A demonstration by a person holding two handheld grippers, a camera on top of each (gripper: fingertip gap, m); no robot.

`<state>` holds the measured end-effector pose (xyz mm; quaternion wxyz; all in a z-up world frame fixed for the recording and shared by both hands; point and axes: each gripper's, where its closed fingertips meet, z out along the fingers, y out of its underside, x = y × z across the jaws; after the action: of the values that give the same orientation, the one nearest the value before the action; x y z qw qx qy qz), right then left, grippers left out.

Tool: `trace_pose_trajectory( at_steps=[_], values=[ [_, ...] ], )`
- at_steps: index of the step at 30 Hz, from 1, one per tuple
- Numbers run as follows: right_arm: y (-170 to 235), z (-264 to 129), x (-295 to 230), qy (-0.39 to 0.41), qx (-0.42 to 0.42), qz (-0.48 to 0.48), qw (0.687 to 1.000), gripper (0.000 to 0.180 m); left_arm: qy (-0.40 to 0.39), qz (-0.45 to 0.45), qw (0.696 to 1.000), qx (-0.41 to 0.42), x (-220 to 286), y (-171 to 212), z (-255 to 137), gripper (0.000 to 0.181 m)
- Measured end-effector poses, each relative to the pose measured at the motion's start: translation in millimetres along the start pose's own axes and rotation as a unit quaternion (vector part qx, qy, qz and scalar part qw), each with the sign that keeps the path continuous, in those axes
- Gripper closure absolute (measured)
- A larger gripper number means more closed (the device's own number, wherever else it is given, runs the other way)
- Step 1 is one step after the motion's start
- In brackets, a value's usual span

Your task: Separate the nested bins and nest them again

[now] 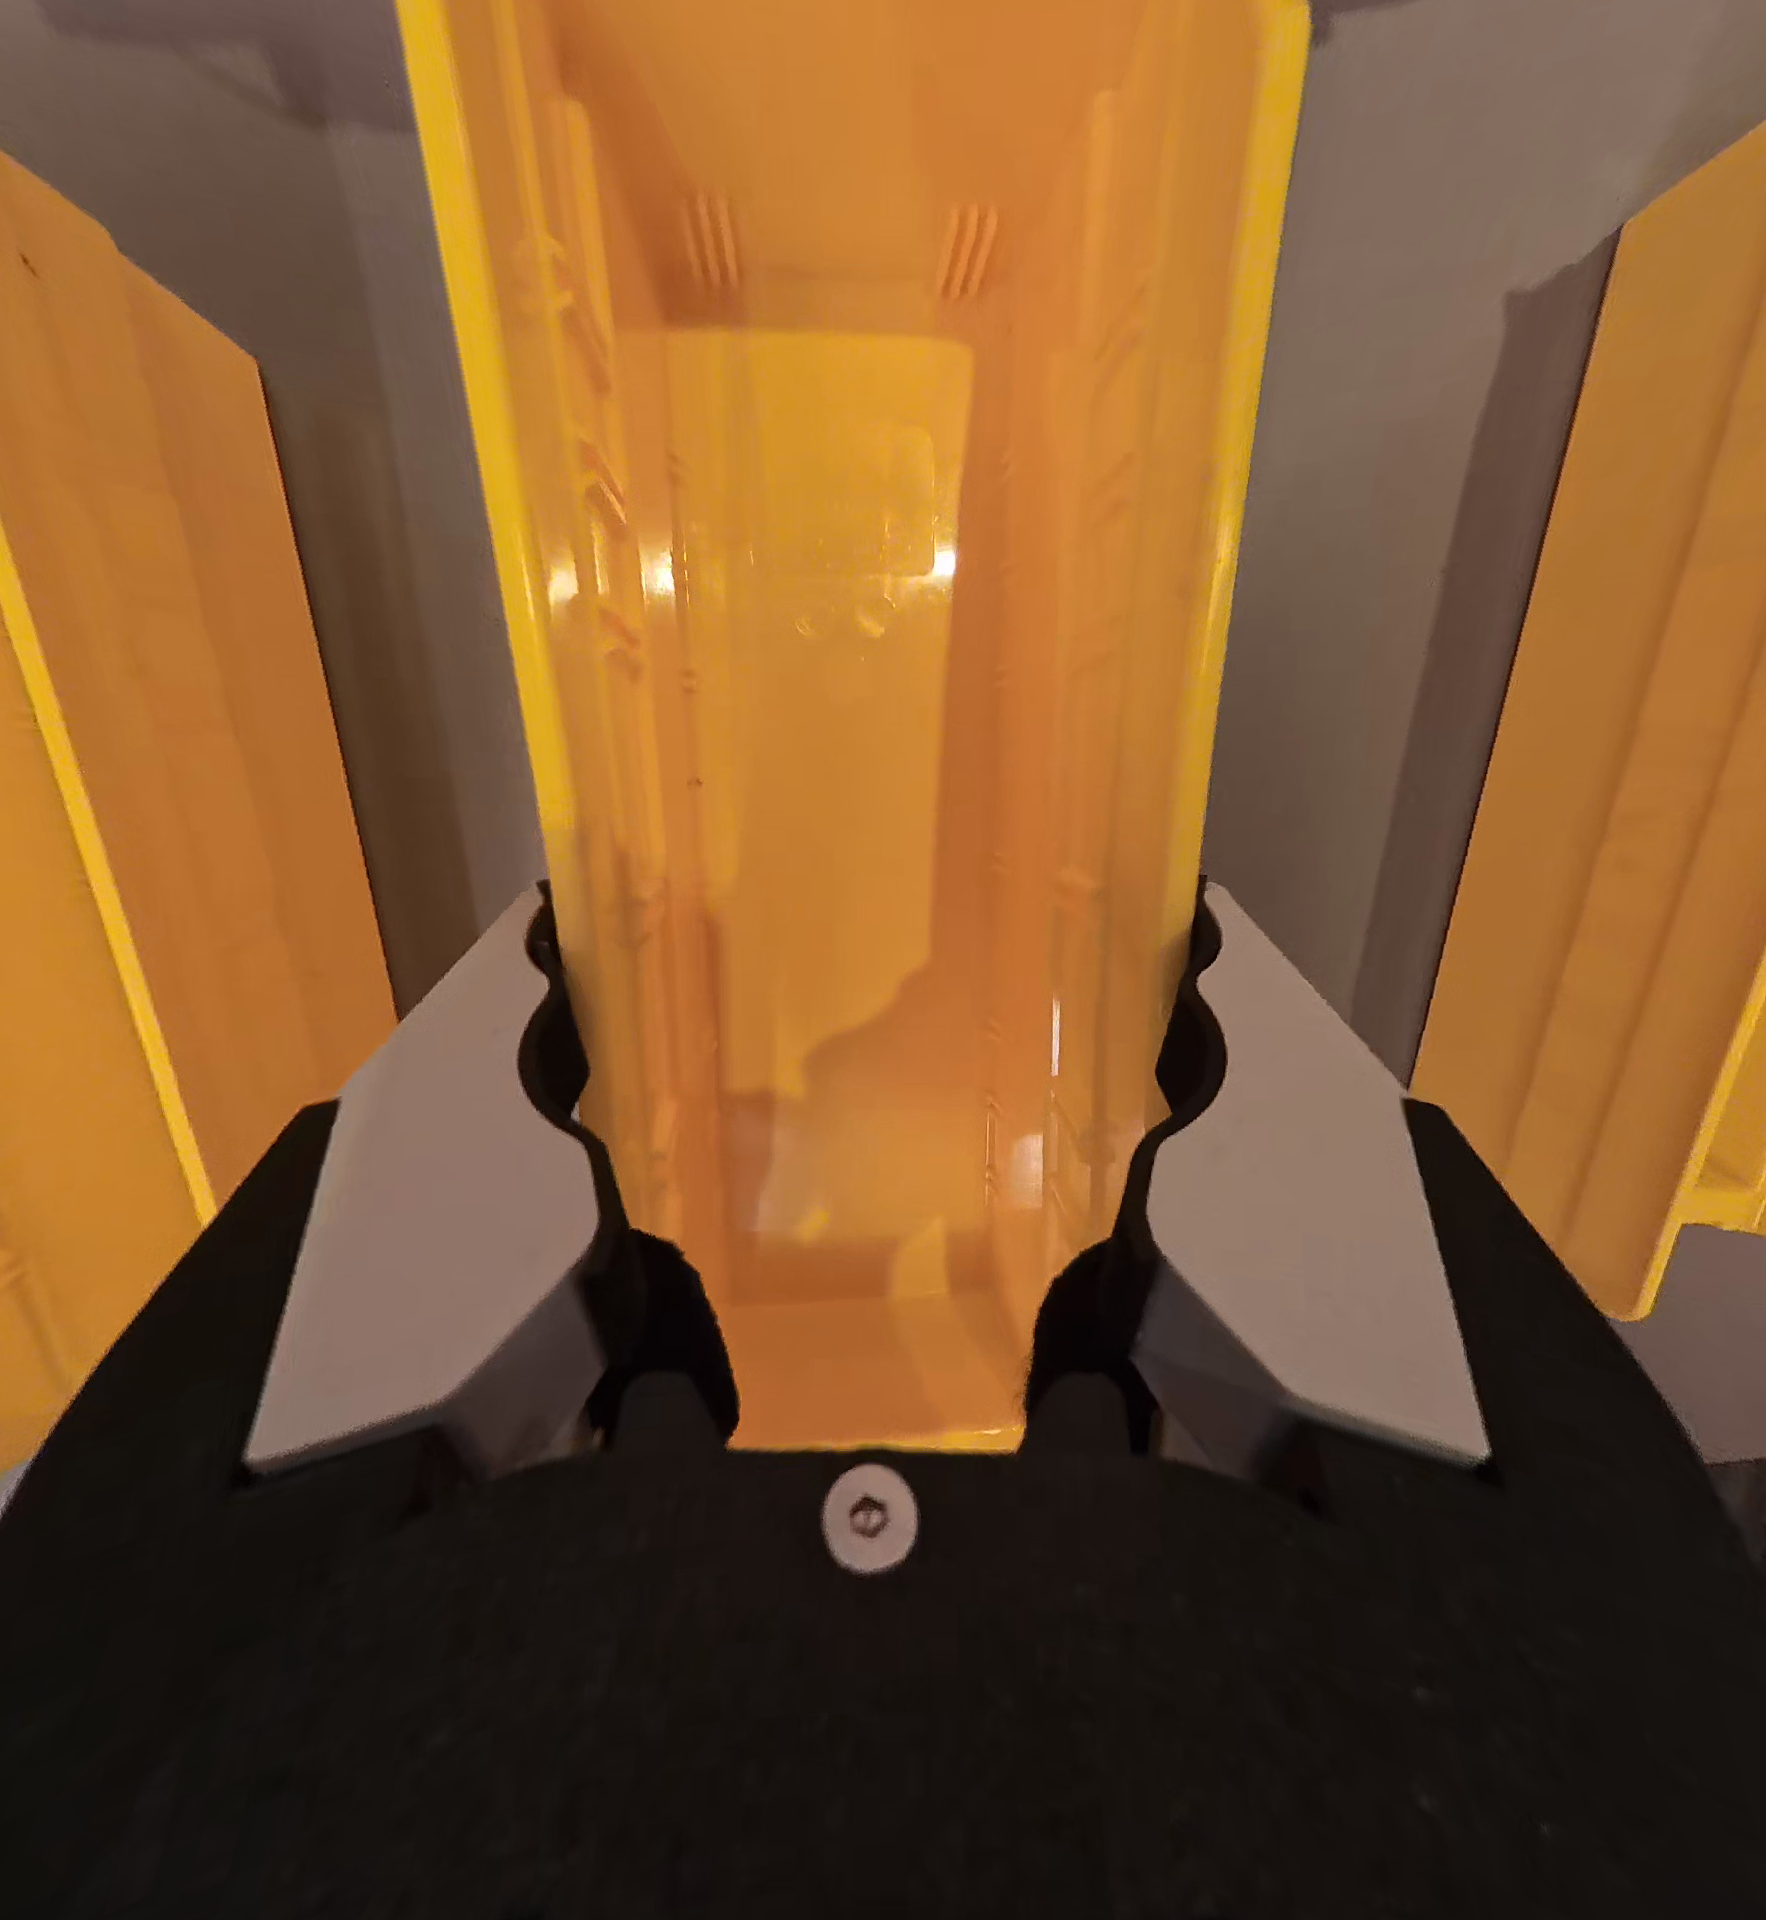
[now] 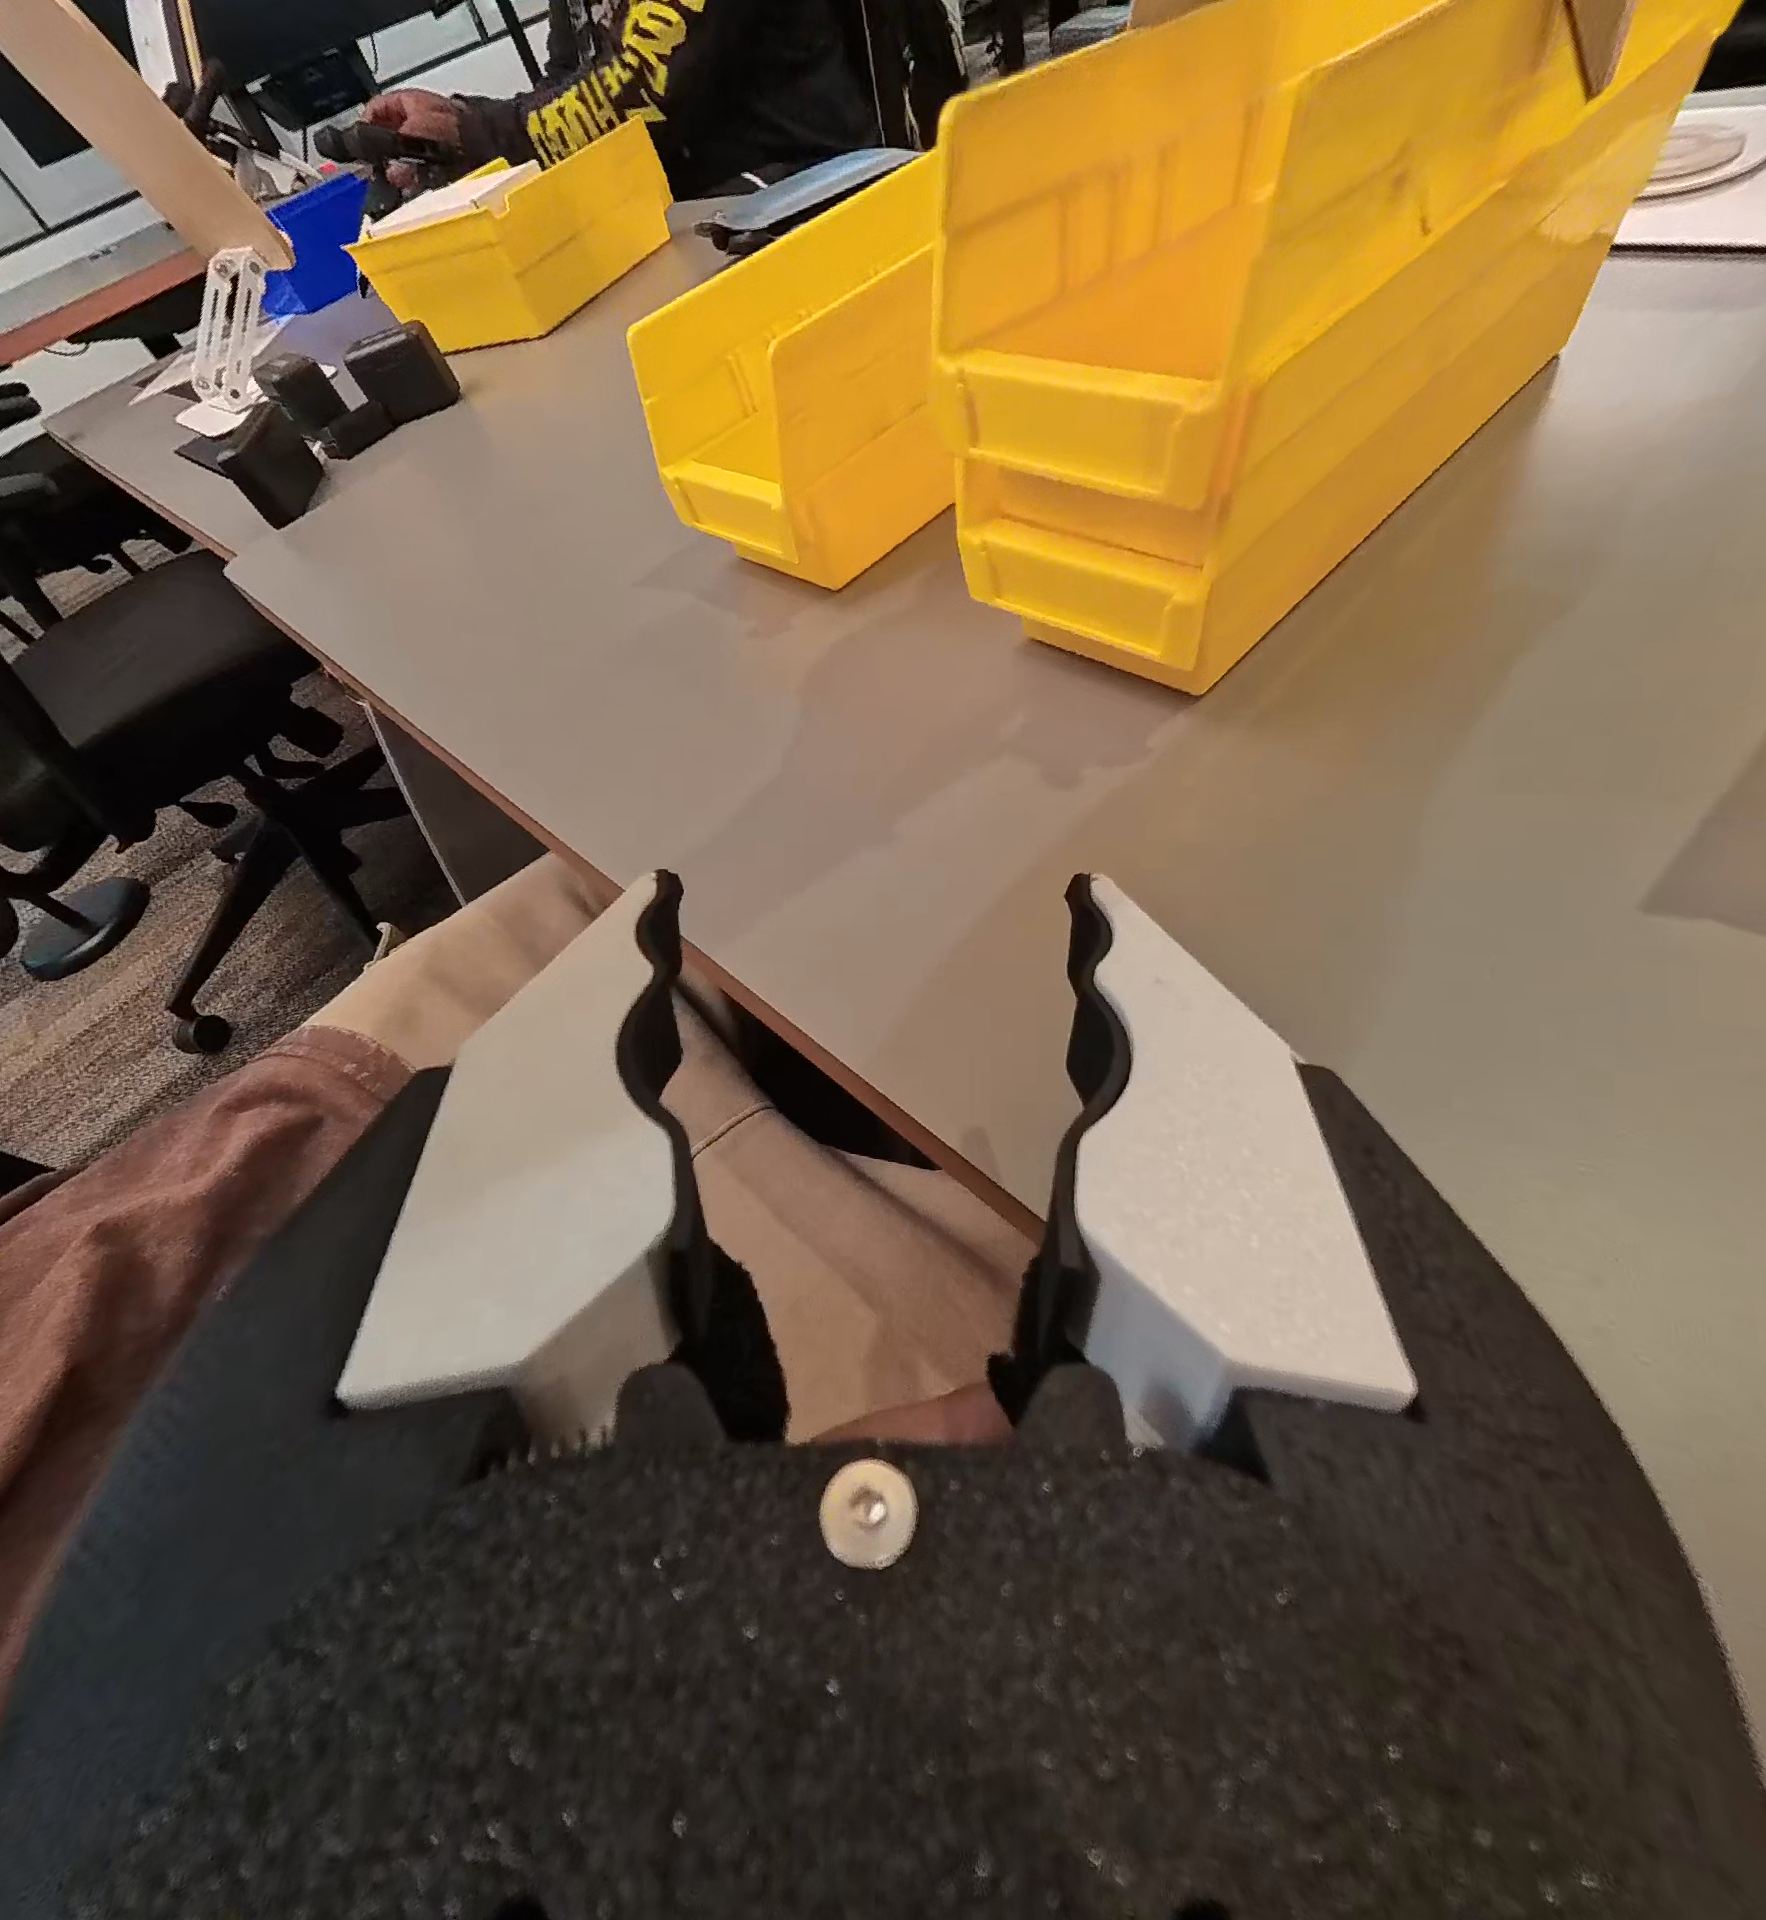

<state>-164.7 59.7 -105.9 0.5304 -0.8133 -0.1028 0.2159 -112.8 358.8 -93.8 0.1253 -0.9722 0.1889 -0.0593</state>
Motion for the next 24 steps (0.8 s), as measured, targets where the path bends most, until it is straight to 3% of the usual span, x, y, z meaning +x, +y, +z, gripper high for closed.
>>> trace_pose_trajectory(
  at_steps=[10,24],
  values=[
    [2.3,1.1,-1.7,-0.005,-0.006,-0.002,1.0,0.105,0.021,-0.017,0.997,0.07,-0.9,-15.6,-4.4,0.072],
    [6.6,4.6,-3.3,-0.005,-0.019,-0.008,1.0,0.105,0.003,-0.013,0.999,0.042,-1.9,-5.1,13.6,0.059]
  ],
)
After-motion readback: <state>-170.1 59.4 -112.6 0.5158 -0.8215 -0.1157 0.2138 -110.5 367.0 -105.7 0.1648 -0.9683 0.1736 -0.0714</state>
